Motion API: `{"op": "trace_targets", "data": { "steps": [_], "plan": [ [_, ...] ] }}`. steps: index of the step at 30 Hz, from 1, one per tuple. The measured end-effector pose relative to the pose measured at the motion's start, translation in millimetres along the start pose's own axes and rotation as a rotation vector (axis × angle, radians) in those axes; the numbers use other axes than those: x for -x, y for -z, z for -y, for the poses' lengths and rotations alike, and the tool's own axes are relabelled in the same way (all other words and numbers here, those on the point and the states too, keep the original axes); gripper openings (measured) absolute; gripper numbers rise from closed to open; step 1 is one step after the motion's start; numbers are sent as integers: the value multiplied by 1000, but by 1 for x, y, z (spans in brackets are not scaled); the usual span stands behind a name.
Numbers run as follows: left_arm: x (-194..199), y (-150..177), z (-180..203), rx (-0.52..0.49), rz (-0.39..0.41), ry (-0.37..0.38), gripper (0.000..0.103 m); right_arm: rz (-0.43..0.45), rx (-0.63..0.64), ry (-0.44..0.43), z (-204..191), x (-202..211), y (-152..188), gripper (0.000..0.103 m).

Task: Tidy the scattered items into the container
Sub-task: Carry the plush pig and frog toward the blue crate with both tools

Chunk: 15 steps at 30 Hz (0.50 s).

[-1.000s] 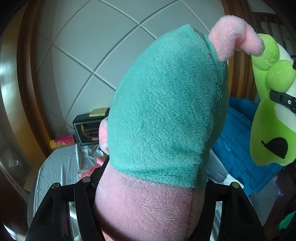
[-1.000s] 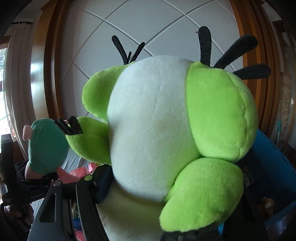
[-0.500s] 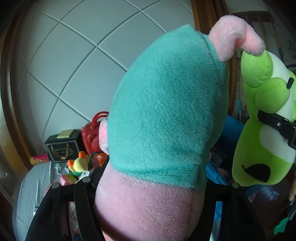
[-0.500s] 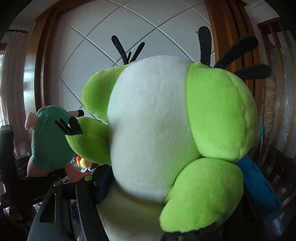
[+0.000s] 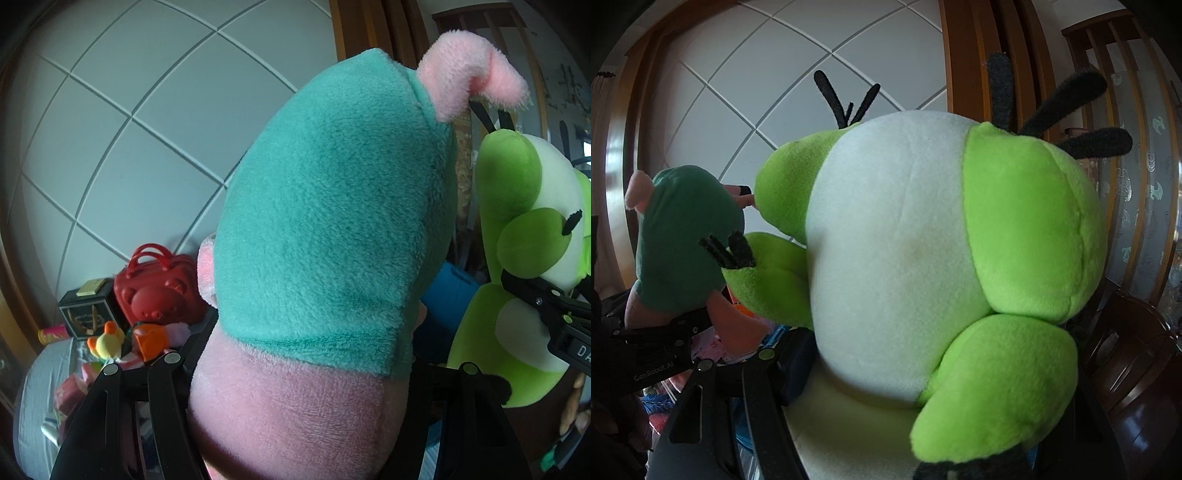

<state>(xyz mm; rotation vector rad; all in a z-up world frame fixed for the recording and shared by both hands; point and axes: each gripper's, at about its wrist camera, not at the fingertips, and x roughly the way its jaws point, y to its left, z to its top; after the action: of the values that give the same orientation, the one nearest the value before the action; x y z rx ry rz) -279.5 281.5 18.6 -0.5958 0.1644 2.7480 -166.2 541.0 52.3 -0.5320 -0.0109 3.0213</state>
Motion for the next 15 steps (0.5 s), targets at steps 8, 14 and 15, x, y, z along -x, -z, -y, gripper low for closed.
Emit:
{"op": "trace_targets", "data": {
  "steps": [8,14,15],
  "plan": [
    [-27,-7,39,-19,-31,4,66,14,-50,49,56,28,-9,69],
    [-41,-13,55,-27,-51,3,66,-13,-68,61,72,8,1,70],
    [-43,-14,57,-28,-55,2,66,-19,-70,61,75,5,2,70]
  ]
}}
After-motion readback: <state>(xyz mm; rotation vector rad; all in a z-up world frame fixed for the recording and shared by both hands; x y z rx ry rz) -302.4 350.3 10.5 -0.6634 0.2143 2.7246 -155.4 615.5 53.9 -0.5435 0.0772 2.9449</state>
